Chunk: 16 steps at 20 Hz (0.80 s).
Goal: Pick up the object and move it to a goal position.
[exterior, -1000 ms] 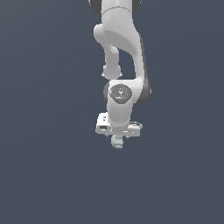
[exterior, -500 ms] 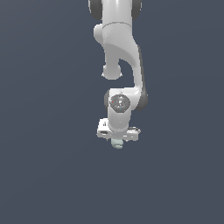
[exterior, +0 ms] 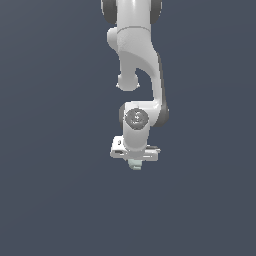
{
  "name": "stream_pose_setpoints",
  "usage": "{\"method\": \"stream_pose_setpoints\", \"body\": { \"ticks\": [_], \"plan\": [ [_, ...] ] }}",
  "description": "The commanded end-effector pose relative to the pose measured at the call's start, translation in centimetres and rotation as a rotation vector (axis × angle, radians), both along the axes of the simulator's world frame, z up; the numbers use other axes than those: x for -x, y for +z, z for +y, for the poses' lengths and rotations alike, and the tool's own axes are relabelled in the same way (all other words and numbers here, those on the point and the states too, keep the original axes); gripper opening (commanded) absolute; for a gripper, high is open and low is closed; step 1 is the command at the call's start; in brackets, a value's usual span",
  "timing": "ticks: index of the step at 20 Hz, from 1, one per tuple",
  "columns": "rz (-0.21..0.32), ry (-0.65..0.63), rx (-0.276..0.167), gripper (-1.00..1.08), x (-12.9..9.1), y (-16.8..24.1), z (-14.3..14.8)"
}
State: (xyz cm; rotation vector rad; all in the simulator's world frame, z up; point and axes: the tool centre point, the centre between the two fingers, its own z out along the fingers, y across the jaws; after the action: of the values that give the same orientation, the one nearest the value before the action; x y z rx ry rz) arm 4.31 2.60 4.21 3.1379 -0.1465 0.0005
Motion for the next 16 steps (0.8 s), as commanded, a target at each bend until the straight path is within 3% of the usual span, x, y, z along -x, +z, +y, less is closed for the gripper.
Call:
{"method": "stream_pose_setpoints", "body": {
  "ticks": [1, 16],
  "plan": [
    [0.000, 0.001, 0.000, -1.00, 0.0, 0.0, 0.1],
    [0.000, 0.000, 0.000, -1.00, 1.6, 3.7, 1.9]
  ]
}}
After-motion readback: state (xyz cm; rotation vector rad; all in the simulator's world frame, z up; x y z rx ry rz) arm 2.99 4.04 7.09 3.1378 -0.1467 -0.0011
